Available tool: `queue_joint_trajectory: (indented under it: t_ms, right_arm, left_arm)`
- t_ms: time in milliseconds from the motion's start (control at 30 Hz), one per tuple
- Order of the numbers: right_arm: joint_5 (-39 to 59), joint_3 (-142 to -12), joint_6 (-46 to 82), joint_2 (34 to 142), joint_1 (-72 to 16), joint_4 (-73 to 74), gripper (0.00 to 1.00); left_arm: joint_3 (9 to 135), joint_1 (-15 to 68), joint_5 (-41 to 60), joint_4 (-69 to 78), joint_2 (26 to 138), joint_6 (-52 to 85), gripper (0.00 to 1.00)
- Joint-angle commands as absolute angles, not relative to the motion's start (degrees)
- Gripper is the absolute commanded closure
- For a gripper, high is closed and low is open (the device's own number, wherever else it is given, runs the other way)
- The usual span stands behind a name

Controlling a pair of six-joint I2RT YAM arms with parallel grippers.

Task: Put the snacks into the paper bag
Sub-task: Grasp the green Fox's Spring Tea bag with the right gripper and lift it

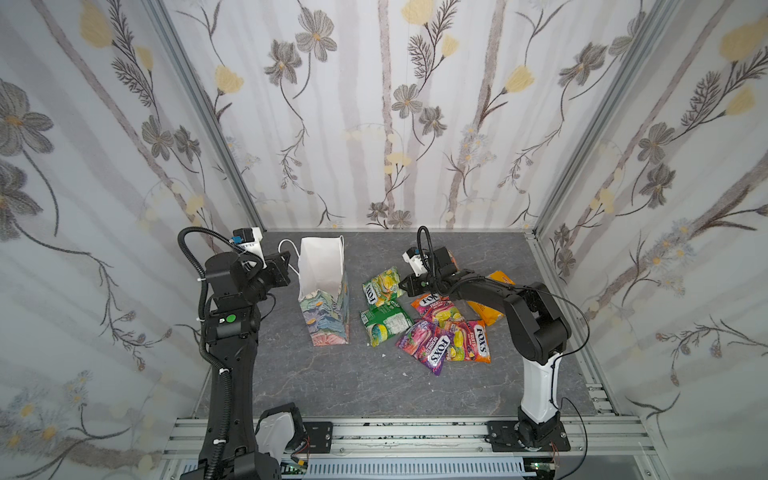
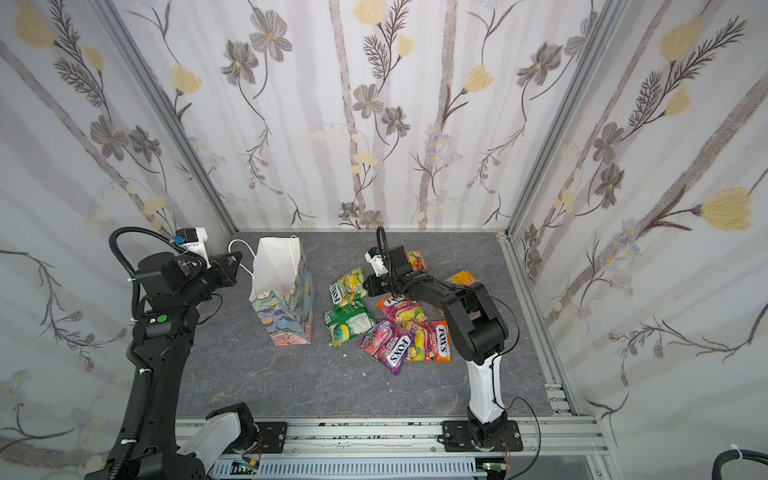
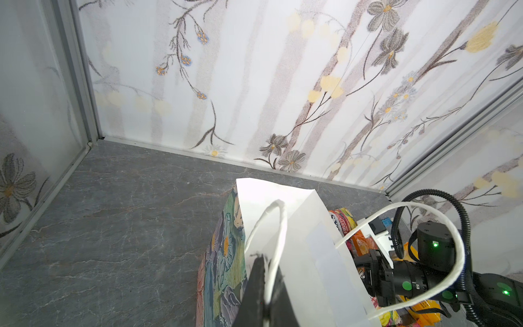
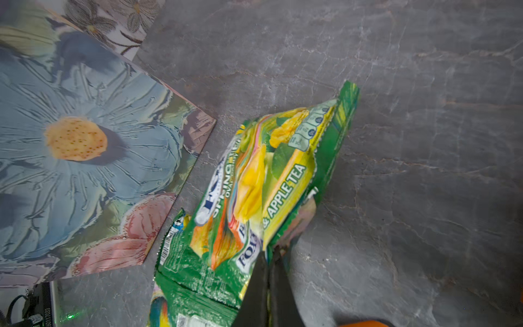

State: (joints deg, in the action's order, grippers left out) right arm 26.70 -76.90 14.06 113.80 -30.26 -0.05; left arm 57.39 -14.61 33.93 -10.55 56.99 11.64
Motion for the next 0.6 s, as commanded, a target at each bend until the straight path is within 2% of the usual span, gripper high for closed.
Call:
queue_joint_trajectory:
  t_ms: [0,567]
  right_arm:
    - [26.88,-76.46,14.67,110.93,-30.27,3.87,1.00]
    - [22.83,-83.36,9.68,100.99,-30.88,-4.24,1.00]
  left_arm:
    - [56.92,-14.62,35.72,-7.59,57.00,12.62,1.00]
    - [56.25,-13.96,39.99,-5.19,56.84,15.34,1.00]
